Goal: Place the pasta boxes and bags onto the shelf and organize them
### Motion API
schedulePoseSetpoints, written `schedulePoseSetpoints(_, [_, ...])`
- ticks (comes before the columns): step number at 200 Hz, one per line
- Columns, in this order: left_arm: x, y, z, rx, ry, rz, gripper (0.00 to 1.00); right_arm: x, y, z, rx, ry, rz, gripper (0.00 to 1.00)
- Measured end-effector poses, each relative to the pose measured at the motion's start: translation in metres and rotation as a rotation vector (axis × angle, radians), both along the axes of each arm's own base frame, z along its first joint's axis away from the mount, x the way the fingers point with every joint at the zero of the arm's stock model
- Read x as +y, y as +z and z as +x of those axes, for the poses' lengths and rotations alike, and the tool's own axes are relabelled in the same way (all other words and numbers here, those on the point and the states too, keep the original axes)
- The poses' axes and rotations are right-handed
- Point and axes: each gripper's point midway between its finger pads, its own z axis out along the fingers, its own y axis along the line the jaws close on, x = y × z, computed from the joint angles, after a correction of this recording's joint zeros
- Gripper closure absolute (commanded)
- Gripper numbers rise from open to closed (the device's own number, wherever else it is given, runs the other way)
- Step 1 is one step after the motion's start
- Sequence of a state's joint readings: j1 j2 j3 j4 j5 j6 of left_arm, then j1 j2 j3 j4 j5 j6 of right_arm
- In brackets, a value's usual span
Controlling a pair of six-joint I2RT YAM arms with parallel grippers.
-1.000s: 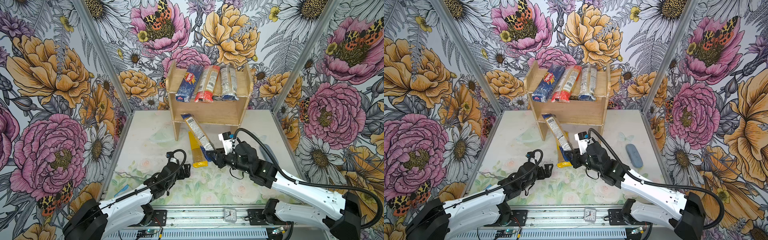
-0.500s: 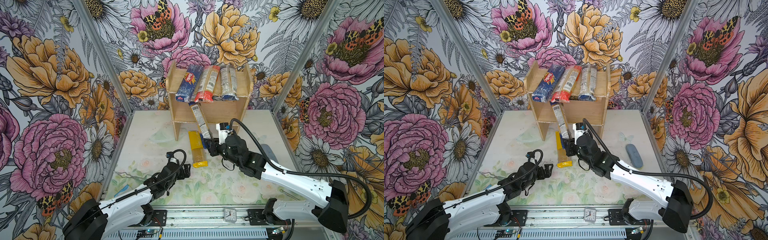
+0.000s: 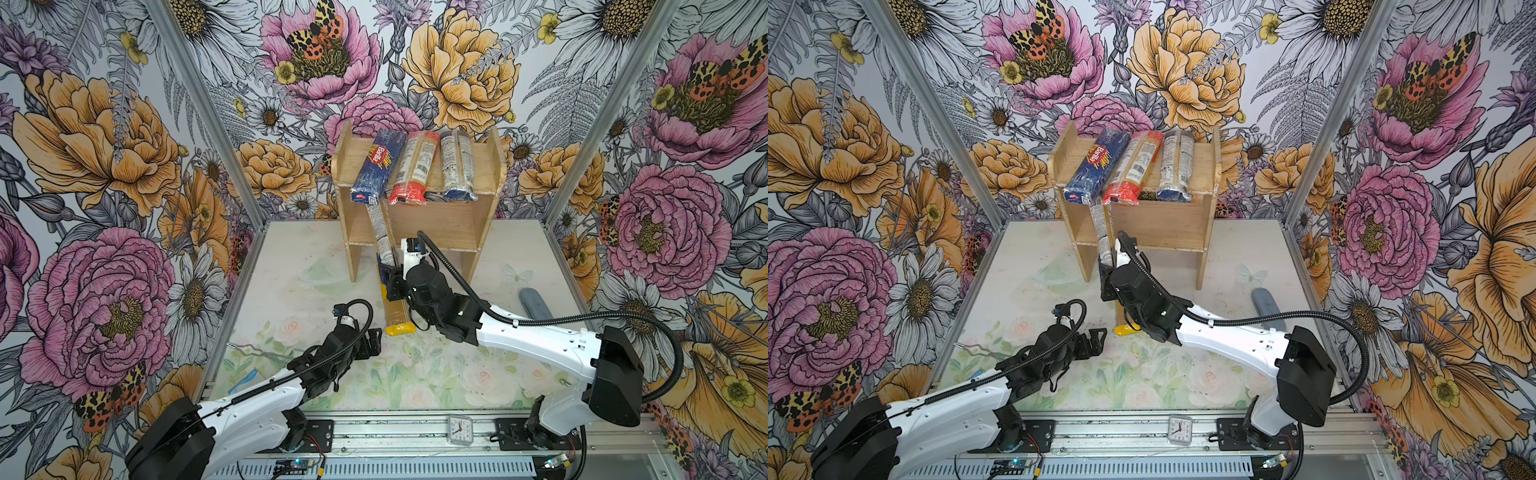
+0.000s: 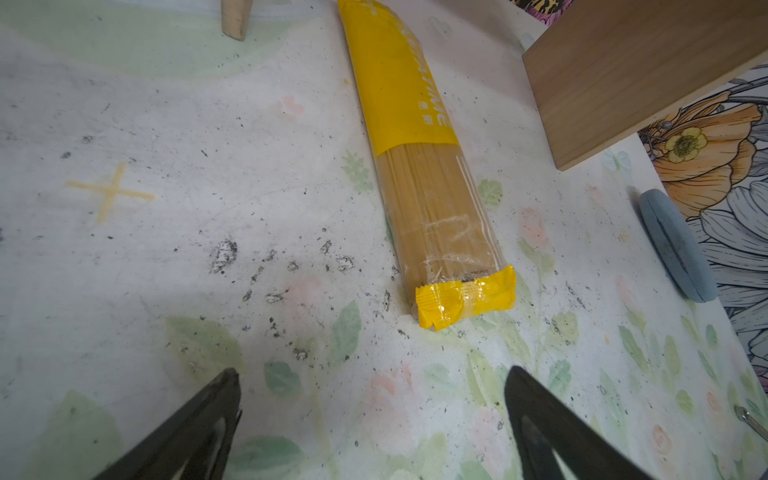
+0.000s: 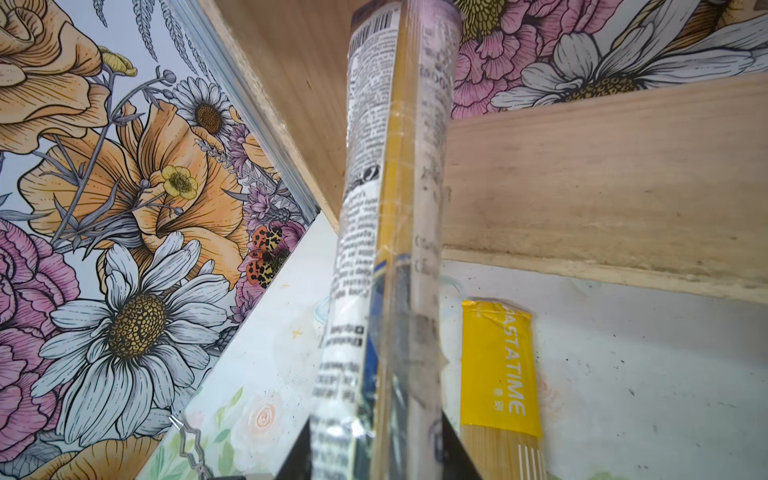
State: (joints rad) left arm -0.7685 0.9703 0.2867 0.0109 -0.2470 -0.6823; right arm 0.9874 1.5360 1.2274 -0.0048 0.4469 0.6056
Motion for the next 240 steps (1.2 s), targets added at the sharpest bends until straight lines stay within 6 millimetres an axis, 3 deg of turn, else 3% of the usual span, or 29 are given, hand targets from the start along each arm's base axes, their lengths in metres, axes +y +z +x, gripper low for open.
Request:
schedulePoseSetpoints(91, [0.001,0.009,0.000,-0.021,0.001,-0.020,0.01,0.000,0.009,0.031,-0.037,-0.184,0.059,1.00])
schedulePoseSetpoints(240, [0.006,-0.002,0.003,-0.002,0.007,0.026,0.01,0.014,-0.013,0.054,-0.011,-0.248,0.069,1.00])
